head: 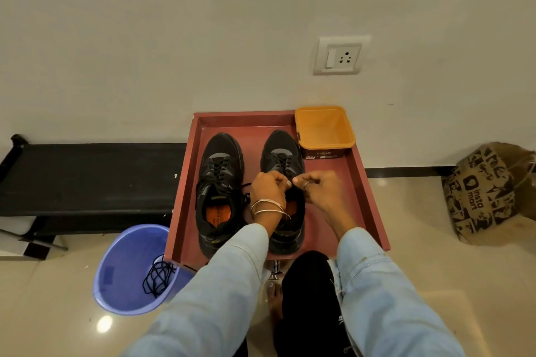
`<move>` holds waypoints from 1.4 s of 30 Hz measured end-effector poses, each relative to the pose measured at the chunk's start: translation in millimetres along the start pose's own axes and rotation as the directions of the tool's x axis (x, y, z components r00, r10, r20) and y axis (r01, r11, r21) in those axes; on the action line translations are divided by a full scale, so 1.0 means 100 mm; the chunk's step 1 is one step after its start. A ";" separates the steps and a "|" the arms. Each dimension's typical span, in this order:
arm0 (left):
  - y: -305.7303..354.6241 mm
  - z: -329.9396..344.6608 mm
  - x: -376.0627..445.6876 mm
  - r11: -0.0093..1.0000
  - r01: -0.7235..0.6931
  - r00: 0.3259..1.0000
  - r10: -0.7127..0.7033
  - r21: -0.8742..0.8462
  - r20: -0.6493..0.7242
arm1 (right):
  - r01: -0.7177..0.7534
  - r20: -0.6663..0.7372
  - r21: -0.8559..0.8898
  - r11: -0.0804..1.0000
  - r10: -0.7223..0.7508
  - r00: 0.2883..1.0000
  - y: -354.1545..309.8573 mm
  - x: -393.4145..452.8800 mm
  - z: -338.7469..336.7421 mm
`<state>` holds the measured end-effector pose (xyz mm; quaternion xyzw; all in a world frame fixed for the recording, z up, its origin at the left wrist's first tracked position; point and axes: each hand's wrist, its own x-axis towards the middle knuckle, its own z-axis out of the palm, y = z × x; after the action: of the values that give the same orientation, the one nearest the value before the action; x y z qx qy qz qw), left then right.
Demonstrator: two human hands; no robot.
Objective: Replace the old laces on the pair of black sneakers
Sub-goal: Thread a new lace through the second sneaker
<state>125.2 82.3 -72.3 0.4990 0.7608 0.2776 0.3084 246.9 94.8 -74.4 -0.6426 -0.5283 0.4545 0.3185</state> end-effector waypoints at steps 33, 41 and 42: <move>-0.23 -0.11 -0.03 0.983 -0.086 0.994 0.095 0.160 -0.051 | 0.195 0.089 -0.583 0.789 -0.176 0.980 -0.33 -0.05 -0.08; -0.21 -0.07 -0.07 0.989 -0.036 0.994 0.051 0.144 -0.099 | 0.124 0.015 -0.481 0.868 -0.133 0.991 -0.15 -0.18 -0.25; -0.22 -0.07 -0.08 0.990 -0.038 0.994 0.052 0.135 -0.100 | 0.089 0.038 -0.478 0.874 -0.081 0.996 -0.12 -0.18 -0.26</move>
<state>109.6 67.0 -82.0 0.5204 0.7811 0.2586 0.2282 265.7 82.1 -49.4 -0.6736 -0.6547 0.3007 0.1652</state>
